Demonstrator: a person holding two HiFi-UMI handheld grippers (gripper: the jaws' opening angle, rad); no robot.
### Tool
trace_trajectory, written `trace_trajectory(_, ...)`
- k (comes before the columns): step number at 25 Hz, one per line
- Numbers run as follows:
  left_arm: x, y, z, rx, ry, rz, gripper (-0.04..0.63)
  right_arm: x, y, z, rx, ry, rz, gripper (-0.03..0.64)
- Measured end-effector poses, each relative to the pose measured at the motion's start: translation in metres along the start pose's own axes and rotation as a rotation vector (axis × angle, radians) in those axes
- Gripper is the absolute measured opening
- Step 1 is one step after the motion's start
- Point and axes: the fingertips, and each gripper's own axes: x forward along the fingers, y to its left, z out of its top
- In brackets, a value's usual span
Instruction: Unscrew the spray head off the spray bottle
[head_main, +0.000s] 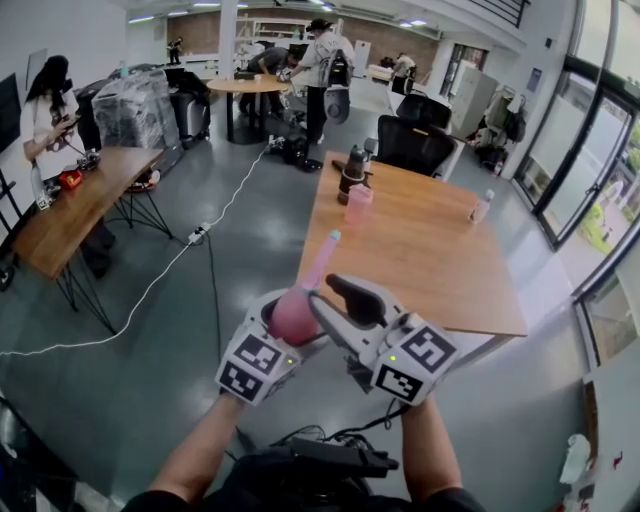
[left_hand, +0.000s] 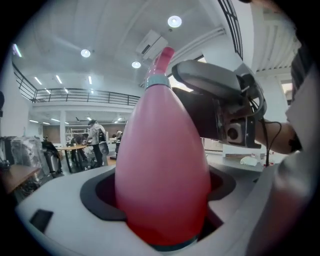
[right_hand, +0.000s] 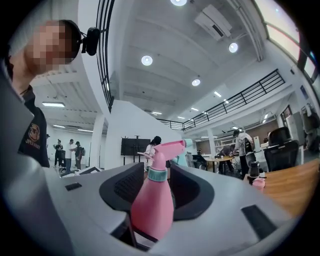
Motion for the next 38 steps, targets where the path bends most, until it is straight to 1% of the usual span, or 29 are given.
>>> trace_trajectory(3,0.0,0.003,-0.006,0.021,0.021,0.07,0.451,0.004,0.0,-0.004,0.037,0.009,-0.001,0.175)
trace_trajectory(5,0.0,0.004,-0.007,0.046,0.035,0.1,0.451,0.008,0.0,-0.007,0.055,0.026,-0.002,0.175)
trace_trajectory(7,0.001,0.003,-0.006,0.07,0.04,0.107,0.451,0.011,0.0,-0.009,0.058,0.042,0.003,0.175)
trace_trajectory(8,0.001,0.002,-0.005,0.077,0.039,0.1,0.451,0.01,-0.001,-0.009,0.059,0.046,0.008,0.128)
trace_trajectory(9,0.001,0.001,-0.004,0.082,0.037,0.088,0.451,0.009,-0.001,-0.009,0.061,0.047,0.015,0.14)
trace_trajectory(10,0.001,-0.001,-0.003,0.087,0.033,0.071,0.451,0.008,-0.002,-0.008,0.064,0.046,0.024,0.135)
trace_trajectory(15,0.0,-0.011,0.001,0.106,0.018,-0.043,0.451,0.002,0.002,-0.004,0.031,0.056,0.067,0.133)
trace_trajectory(18,-0.003,-0.019,0.001,0.134,0.024,-0.113,0.45,-0.003,0.006,-0.004,0.024,0.074,0.112,0.132)
trace_trajectory(22,-0.01,-0.035,0.003,0.146,0.017,-0.237,0.449,-0.012,0.015,-0.002,0.01,0.075,0.178,0.129)
trace_trajectory(25,-0.017,-0.052,0.006,0.135,0.004,-0.37,0.45,-0.02,0.024,0.002,-0.006,0.065,0.24,0.129)
trace_trajectory(28,-0.027,-0.071,0.009,0.132,-0.002,-0.524,0.451,-0.031,0.035,0.005,-0.016,0.053,0.333,0.129)
trace_trajectory(32,-0.049,-0.098,0.014,0.145,-0.021,-0.76,0.451,-0.046,0.054,0.011,-0.017,0.018,0.521,0.13)
trace_trajectory(33,-0.054,-0.104,0.015,0.142,-0.028,-0.807,0.451,-0.049,0.058,0.012,-0.011,0.009,0.563,0.13)
trace_trajectory(34,-0.057,-0.109,0.016,0.135,-0.038,-0.836,0.451,-0.051,0.061,0.013,-0.003,0.004,0.59,0.13)
trace_trajectory(35,-0.057,-0.111,0.017,0.126,-0.049,-0.841,0.451,-0.052,0.061,0.013,0.001,0.002,0.595,0.135)
trace_trajectory(36,-0.055,-0.11,0.018,0.117,-0.056,-0.825,0.451,-0.051,0.06,0.014,-0.005,0.005,0.577,0.14)
trace_trajectory(38,-0.046,-0.102,0.017,0.099,-0.058,-0.744,0.45,-0.046,0.053,0.012,-0.042,0.019,0.477,0.144)
